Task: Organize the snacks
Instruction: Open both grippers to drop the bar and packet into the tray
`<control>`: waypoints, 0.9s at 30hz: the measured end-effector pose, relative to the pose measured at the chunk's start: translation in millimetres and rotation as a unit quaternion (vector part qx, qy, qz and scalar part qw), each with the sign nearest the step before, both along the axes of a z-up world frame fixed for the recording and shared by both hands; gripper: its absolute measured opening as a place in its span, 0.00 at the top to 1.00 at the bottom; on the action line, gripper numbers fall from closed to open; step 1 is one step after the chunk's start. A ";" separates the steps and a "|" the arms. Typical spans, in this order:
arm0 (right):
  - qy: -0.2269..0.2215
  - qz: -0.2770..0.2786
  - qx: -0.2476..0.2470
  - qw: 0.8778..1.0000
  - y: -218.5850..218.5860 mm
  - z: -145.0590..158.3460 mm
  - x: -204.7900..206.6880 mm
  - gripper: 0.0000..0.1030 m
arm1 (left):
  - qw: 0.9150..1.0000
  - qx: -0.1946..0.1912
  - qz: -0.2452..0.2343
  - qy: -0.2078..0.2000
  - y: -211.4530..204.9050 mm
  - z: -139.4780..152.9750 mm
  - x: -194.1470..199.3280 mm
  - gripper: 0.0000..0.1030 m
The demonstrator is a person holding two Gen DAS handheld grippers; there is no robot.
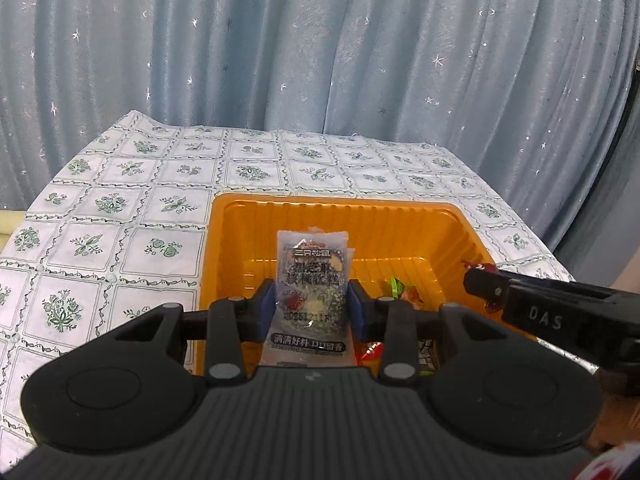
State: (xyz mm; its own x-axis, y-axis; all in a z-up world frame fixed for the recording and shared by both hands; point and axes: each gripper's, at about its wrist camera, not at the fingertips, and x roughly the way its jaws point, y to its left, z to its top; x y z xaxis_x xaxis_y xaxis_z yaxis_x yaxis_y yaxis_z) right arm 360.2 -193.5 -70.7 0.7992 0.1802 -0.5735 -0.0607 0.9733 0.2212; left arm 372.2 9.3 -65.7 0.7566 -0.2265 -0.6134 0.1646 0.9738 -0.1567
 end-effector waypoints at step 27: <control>0.012 0.005 -0.003 1.000 4.6 -12.7 18.0 0.74 | 1.000 -0.014 -0.013 -0.003 -3.5 -8.2 15.2 0.65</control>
State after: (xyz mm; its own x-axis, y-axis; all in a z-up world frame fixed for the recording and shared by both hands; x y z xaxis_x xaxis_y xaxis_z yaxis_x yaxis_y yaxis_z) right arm 378.2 -188.9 -83.4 0.7828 0.1858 -0.5938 -0.0661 0.9738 0.2175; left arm 387.4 5.8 -73.9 0.7533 -0.2635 -0.6025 0.1908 0.9644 -0.1833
